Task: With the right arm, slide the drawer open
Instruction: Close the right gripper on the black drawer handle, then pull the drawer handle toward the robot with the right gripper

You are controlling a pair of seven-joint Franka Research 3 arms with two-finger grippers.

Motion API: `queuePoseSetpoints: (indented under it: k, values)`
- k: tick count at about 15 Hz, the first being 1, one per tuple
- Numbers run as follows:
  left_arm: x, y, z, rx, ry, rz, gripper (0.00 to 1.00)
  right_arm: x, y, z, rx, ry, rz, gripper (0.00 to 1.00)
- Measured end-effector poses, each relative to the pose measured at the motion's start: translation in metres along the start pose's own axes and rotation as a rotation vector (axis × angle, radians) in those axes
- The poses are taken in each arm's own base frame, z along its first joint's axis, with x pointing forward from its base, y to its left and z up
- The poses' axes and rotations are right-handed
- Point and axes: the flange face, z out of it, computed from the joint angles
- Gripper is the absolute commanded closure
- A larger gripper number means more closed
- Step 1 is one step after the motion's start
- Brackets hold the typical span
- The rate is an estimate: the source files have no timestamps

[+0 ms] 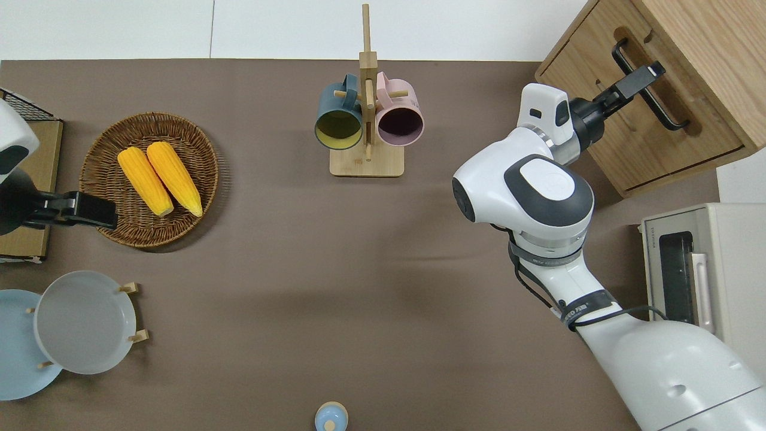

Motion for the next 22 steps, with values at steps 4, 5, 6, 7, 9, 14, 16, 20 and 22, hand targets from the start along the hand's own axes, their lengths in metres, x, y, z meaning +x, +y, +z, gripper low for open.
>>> queuePoseSetpoints:
  k: [4,5,6,7,9,14,16,20,22]
  values:
    - [0.0,0.0,0.0,0.0,0.0,0.0,0.01,-0.001,-0.011,0.011,-0.013,0.009,0.0,0.417]
    - [0.0,0.0,0.0,0.0,0.0,0.0,0.01,-0.001,-0.013,0.012,-0.013,0.009,-0.002,0.612]
    - [0.0,0.0,0.0,0.0,0.0,0.0,0.01,-0.001,-0.015,0.013,-0.012,0.008,-0.004,0.773]
    - [0.0,0.0,0.0,0.0,0.0,0.0,0.01,-0.001,-0.016,0.013,-0.012,0.007,-0.006,0.899]
    - [0.0,0.0,0.0,0.0,0.0,0.0,0.01,-0.001,-0.018,0.015,-0.015,0.008,-0.011,1.0]
    - [0.0,0.0,0.0,0.0,0.0,0.0,0.01,-0.001,-0.017,0.016,-0.034,0.016,-0.003,1.0]
    - [0.0,0.0,0.0,0.0,0.0,0.0,0.01,-0.001,-0.017,0.016,-0.034,0.016,-0.002,1.0]
    - [0.0,0.0,0.0,0.0,0.0,0.0,0.01,0.0,-0.017,0.015,-0.034,0.017,-0.002,1.0]
    - [0.0,0.0,0.0,0.0,0.0,0.0,0.01,0.001,-0.018,0.012,-0.035,0.019,-0.003,1.0]
